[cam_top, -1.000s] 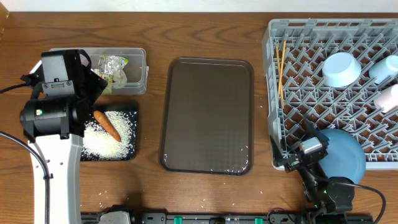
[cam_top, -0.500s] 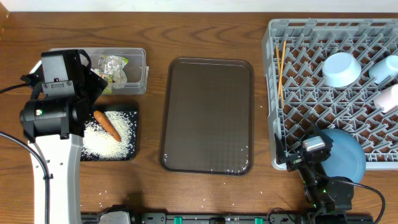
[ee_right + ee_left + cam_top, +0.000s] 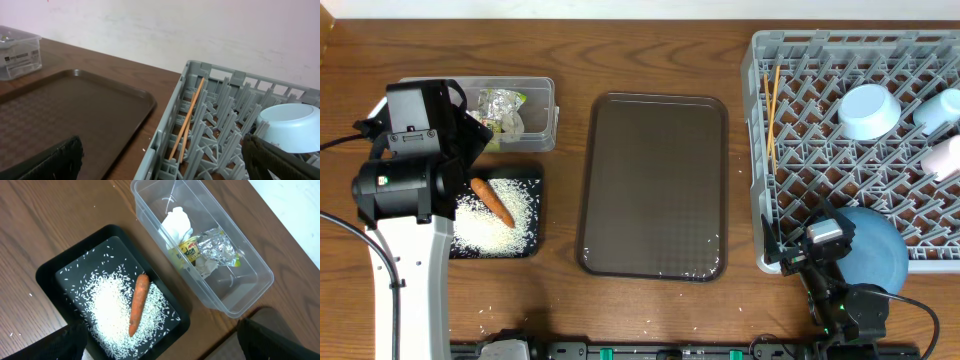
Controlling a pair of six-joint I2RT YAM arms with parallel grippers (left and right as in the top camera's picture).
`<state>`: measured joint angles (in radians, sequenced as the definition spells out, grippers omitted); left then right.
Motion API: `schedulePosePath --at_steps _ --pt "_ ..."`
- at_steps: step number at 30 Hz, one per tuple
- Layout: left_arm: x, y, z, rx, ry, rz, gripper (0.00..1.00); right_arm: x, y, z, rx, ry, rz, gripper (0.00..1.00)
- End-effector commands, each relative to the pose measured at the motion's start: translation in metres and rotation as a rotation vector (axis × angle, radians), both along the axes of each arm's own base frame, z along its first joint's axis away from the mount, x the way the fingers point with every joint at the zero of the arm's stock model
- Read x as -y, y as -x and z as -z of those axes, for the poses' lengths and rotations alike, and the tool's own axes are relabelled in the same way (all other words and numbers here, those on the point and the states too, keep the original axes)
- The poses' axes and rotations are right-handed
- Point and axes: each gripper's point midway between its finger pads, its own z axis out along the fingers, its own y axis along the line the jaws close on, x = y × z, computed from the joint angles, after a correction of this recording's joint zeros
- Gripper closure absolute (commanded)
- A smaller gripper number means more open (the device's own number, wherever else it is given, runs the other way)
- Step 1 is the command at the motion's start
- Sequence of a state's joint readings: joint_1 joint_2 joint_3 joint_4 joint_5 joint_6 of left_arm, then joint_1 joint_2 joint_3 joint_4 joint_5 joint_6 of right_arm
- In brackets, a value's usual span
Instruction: Sort waste into correct bins and load items into the dishwasher rack
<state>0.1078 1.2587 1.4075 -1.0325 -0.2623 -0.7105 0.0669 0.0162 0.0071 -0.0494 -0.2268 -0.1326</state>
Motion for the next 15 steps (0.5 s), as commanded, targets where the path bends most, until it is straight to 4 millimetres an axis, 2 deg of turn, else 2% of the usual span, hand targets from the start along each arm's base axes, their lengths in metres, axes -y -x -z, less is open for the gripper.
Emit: schedulePosePath --at_steps 1,13,15 --pt "-0.0038 0.0009 0.0001 -0.003 -0.008 -0.02 0.03 -0.0004 0.0005 -0.0001 0.005 0.007 0.003 0.01" --pt "-0.0038 0.001 0.0022 -0.013 -0.007 -0.02 0.03 -0.0003 0.0005 -0.0001 0.005 0.007 0.003 0.01" --pt "-0.0026 0.0082 0.0068 -0.048 -0.001 -0.019 0.03 -0.0004 0.0005 0.0 0.005 0.007 0.003 0.01"
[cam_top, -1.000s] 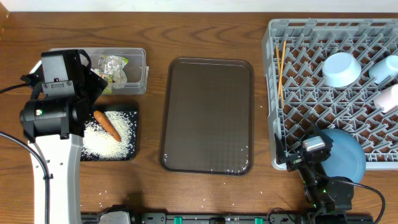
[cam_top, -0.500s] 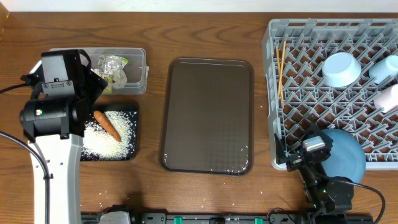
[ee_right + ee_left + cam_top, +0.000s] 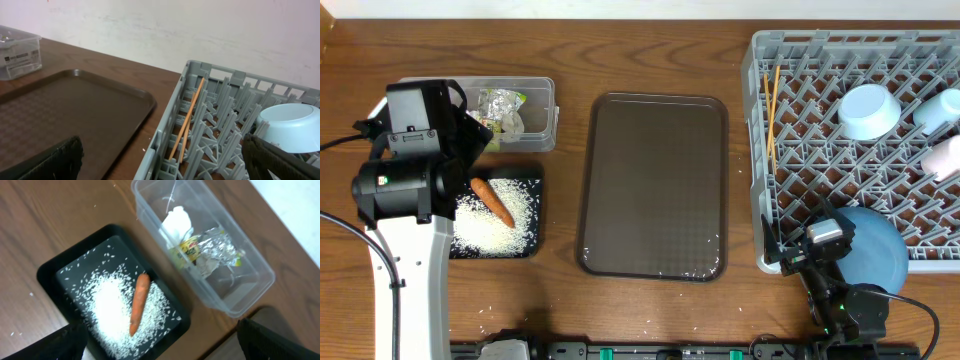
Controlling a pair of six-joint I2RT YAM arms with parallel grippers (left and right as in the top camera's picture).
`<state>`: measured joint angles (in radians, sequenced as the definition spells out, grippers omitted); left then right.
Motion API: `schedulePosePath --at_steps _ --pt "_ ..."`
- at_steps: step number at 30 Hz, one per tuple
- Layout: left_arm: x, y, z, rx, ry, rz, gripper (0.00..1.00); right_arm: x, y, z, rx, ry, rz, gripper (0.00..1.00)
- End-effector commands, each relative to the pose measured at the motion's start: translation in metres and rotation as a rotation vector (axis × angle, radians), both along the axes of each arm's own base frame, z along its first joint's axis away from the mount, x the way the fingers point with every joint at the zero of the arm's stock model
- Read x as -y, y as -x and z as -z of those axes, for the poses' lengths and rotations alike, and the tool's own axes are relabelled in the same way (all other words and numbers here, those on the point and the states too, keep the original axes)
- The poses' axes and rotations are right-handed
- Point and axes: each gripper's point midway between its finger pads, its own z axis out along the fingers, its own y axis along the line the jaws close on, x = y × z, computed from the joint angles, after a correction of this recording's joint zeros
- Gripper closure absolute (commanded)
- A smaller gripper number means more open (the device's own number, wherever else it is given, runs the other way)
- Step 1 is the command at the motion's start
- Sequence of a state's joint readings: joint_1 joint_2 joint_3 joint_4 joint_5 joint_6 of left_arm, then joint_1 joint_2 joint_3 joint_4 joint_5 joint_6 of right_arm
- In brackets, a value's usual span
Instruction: Sort waste into correct bins and load items into the dishwasher rack
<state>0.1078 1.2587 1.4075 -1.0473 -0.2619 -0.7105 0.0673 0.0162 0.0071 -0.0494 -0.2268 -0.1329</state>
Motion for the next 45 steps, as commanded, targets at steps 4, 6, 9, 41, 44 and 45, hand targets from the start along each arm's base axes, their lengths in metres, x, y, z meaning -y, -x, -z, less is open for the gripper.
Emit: schedulePosePath --at_steps 4,6,9,41,44,45 --pt "0.007 0.022 0.015 -0.072 0.043 0.008 0.03 0.0 0.0 0.0 0.005 0.007 0.004 0.01" --pt "0.01 0.034 0.025 -0.082 0.048 0.014 0.03 0.0 0.0 0.0 0.005 0.007 0.003 0.01" --pt "0.012 0.048 0.047 -0.08 0.009 0.073 0.03 0.0 0.0 0.0 0.005 0.007 0.004 0.01" --pt "0.053 0.053 0.153 0.618 -0.184 0.432 0.03 0.0 0.0 0.0 0.005 0.007 0.004 0.01" --pt "0.053 0.054 0.139 0.672 -0.223 0.443 0.03 0.0 0.0 0.0 0.005 0.007 0.004 0.01" --pt "0.053 0.054 0.135 0.689 -0.23 0.442 0.03 0.0 0.0 0.0 0.005 0.007 0.003 0.01"
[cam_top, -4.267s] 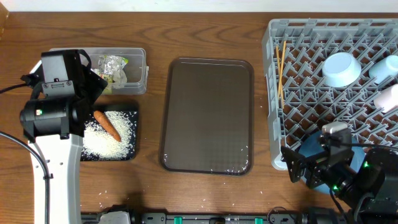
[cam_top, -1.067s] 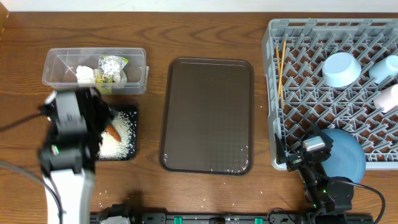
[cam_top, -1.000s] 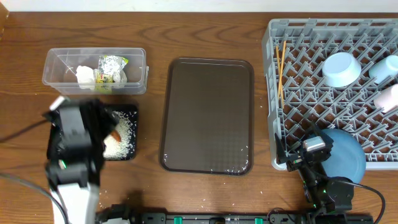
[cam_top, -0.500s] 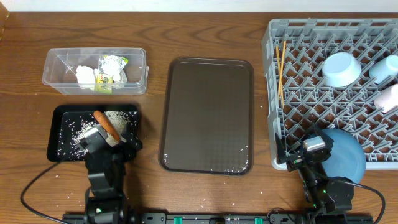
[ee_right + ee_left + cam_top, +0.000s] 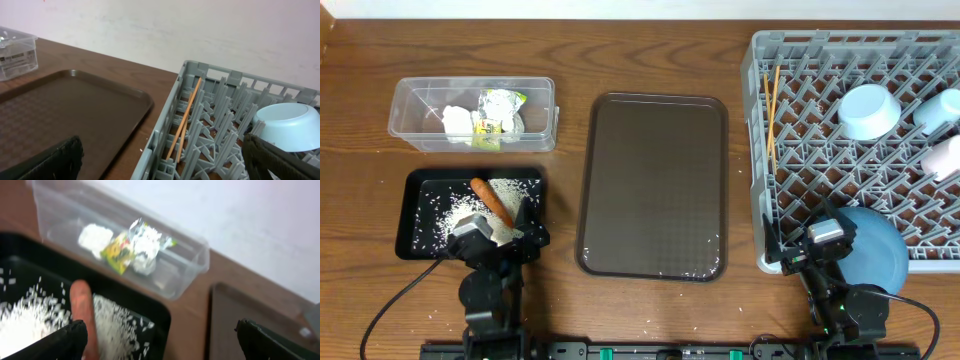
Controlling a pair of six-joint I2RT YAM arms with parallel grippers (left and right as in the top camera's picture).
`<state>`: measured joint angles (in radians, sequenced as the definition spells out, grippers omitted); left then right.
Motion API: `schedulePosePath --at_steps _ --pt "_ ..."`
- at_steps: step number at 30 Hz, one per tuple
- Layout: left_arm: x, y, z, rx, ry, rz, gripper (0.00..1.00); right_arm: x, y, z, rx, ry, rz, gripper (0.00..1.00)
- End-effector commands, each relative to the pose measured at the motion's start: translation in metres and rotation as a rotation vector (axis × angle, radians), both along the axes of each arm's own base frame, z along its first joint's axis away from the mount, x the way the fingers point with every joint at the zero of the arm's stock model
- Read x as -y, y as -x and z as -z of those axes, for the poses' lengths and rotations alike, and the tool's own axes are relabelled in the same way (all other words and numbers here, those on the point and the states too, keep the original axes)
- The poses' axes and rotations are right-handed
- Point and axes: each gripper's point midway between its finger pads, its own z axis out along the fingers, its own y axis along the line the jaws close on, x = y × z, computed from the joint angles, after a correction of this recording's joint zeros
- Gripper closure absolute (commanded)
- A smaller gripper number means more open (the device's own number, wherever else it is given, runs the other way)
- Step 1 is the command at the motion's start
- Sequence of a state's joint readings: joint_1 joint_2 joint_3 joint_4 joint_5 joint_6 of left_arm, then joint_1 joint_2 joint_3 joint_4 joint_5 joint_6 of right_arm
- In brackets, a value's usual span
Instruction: Sort waste into correct bins and load items into the dishwasher rack
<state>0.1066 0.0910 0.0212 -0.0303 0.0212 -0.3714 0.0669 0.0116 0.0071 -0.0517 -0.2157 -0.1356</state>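
A clear plastic bin (image 5: 545,112) at the back left holds crumpled wrappers (image 5: 135,247). In front of it a black tray (image 5: 412,215) carries loose rice and a carrot (image 5: 492,201). The grey dish rack (image 5: 760,150) on the right holds chopsticks (image 5: 184,122), a pale blue bowl (image 5: 868,110), cups (image 5: 940,108) and a blue plate (image 5: 880,250). My left gripper (image 5: 161,335) sits low at the black tray's front edge, open and empty. My right gripper (image 5: 162,150) rests at the rack's front left corner, open and empty.
A brown serving tray (image 5: 655,185) lies in the middle of the table with a few rice grains along its front edge. Both arms (image 5: 490,290) are folded down at the table's front edge. A pale wall stands behind the table.
My left arm stood tall over the black tray and clear bin, looking straight down; now it is folded low at the table's front, looking across the tray toward the bin. The right gripper barely shifted.
At both earlier moments my left gripper hung open and empty high above the rice tray and the wrapper bin, with the right arm parked by the rack. Now the left arm is down at the front edge. No object has changed place.
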Motion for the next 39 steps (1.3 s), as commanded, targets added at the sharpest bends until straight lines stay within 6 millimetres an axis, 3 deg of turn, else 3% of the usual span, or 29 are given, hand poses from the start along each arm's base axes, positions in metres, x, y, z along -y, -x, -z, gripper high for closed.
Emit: schedulePosePath --at_steps 1,3,39 --pt "-0.0004 0.0031 0.0029 0.005 -0.032 0.001 0.03 -0.0022 0.0008 0.0003 0.002 0.004 -0.008 0.01" --pt "-0.0003 0.0034 -0.0032 0.032 -0.035 0.001 0.03 -0.0021 0.0007 0.0003 0.002 0.004 -0.007 0.01" --pt "-0.0004 0.0033 0.0004 0.017 -0.033 0.0 0.03 -0.0022 0.0007 0.0004 0.001 0.004 -0.008 0.01"
